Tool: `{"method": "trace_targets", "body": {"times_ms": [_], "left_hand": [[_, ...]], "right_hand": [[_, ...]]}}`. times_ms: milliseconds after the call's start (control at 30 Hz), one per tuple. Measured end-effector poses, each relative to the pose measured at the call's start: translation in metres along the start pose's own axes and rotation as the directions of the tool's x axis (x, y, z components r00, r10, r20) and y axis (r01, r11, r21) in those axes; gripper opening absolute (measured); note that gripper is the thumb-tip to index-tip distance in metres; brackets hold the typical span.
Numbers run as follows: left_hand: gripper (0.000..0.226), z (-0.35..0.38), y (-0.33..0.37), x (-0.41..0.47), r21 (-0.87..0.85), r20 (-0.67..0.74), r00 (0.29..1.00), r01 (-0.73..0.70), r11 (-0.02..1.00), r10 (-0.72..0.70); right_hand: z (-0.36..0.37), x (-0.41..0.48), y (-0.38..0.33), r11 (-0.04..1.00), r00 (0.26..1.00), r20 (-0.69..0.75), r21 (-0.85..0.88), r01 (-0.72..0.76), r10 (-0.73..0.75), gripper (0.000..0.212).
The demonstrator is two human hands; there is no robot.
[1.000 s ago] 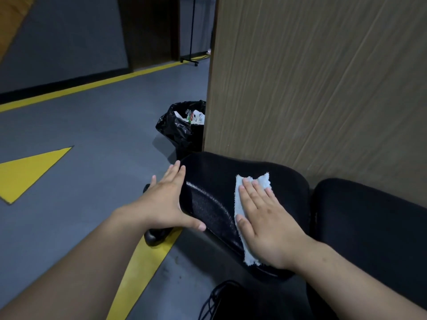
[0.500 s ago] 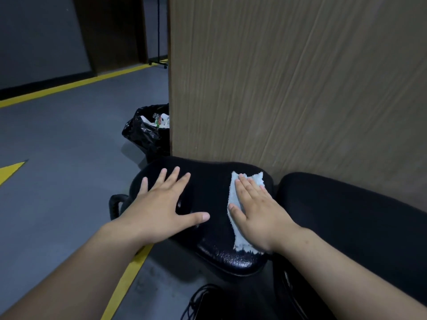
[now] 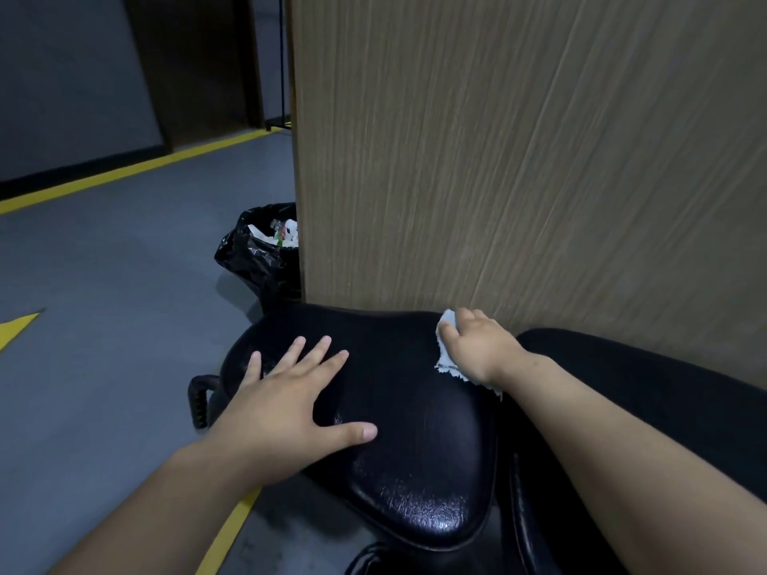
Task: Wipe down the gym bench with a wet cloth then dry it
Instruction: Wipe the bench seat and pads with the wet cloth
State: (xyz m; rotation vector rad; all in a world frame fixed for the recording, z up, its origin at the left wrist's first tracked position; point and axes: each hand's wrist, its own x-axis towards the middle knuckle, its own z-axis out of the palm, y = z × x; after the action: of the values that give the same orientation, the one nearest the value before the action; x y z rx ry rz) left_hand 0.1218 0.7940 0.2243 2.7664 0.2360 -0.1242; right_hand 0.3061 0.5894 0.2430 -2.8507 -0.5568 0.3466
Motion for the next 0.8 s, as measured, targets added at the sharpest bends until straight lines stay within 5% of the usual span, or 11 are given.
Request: {"method": "trace_targets", "body": {"times_ms": [467,800], "left_hand": [[0.106,-0.003,0.006,-0.002,-0.014,-0.015,1.000,0.006,1.000,-0.006],[0.103,-0.006,0.000,-0.005,-0.012,-0.075,0.997,-0.029,1.000,0.028]], "right_hand": [[0.065,-0.133,-0.030,0.995,0.985,-0.147,-0.055,0.077,-0.085,0.092],[0.022,-0.045,0.006,0.988,0.987,-0.045,0.007,0.152,-0.152,0.070]]}}
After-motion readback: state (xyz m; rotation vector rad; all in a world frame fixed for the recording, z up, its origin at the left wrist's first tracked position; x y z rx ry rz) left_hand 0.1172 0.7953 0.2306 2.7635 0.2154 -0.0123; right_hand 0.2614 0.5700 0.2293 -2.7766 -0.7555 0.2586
